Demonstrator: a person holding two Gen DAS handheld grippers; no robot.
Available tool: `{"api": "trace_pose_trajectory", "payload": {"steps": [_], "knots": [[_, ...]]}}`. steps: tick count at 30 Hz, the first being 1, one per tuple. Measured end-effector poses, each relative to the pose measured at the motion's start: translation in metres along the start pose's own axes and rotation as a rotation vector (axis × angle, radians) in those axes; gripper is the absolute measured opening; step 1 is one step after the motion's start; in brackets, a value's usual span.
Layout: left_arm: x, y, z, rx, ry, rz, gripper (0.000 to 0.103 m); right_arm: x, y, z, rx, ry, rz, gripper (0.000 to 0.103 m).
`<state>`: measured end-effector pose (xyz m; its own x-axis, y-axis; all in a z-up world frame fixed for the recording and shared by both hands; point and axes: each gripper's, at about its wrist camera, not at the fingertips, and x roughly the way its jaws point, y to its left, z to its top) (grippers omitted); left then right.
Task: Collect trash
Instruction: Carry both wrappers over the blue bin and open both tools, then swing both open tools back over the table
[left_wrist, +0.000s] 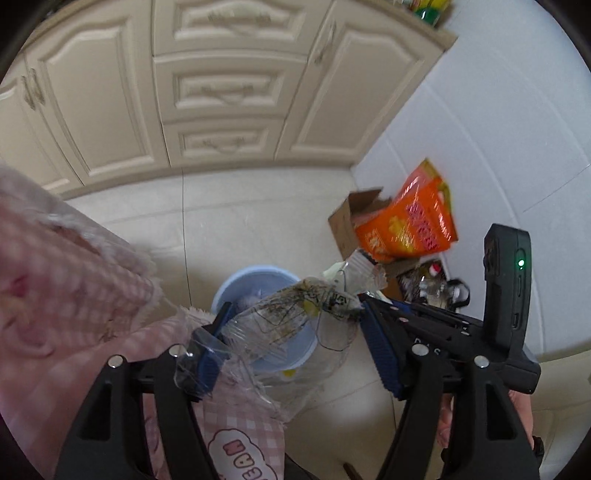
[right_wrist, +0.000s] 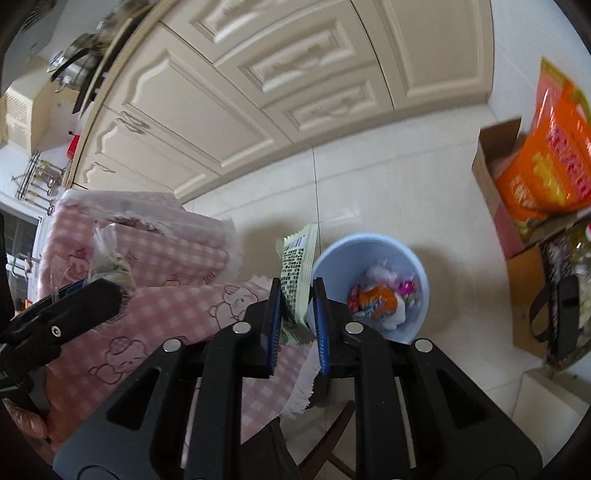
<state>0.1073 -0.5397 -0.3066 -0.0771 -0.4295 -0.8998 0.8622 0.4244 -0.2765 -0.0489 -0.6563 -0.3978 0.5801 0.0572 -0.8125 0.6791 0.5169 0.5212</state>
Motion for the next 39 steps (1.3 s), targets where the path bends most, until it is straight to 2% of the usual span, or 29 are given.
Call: {"api": "trace_pose_trajectory", "payload": {"steps": [2, 3, 4, 8, 9, 14, 17, 23, 28, 34, 39], "knots": [[0.015, -0.001, 0.002, -0.001, 0.032, -0.004, 0.071, 0.007, -0.011, 0.000, 0.048, 0.006, -0.027, 0.055], [0.024, -0.001, 0.003, 0.000, 0.058, -0.003, 0.075, 0.007, -0.016, -0.001, 0.063, -0.005, -0.029, 0.083], [0.031, -0.003, 0.005, 0.002, 0.074, -0.001, 0.080, 0.005, -0.020, -0.001, 0.074, -0.015, -0.025, 0.084], [0.044, -0.008, 0.002, 0.033, 0.105, 0.028, 0.088, -0.002, -0.033, -0.005, 0.111, -0.032, -0.038, 0.088], [0.047, -0.010, 0.001, 0.041, 0.116, 0.034, 0.094, -0.006, -0.035, -0.006, 0.119, -0.040, -0.039, 0.089], [0.050, -0.016, 0.001, 0.066, 0.127, 0.081, 0.094, -0.022, -0.037, -0.003, 0.136, -0.081, -0.044, 0.090], [0.041, -0.015, 0.003, 0.061, 0.102, 0.086, 0.094, -0.030, -0.032, -0.001, 0.128, -0.101, -0.049, 0.090], [0.006, -0.019, 0.006, 0.074, 0.015, 0.102, 0.094, -0.049, -0.013, 0.004, 0.100, -0.141, -0.050, 0.093], [-0.039, -0.021, 0.004, 0.087, -0.079, 0.095, 0.094, -0.071, 0.014, 0.007, 0.054, -0.186, -0.056, 0.096], [-0.110, -0.014, -0.007, 0.079, -0.232, 0.096, 0.094, -0.110, 0.064, 0.011, -0.046, -0.288, -0.080, 0.097], [-0.178, 0.003, -0.026, 0.046, -0.386, 0.169, 0.094, -0.134, 0.116, 0.011, -0.137, -0.345, -0.034, 0.097]]}}
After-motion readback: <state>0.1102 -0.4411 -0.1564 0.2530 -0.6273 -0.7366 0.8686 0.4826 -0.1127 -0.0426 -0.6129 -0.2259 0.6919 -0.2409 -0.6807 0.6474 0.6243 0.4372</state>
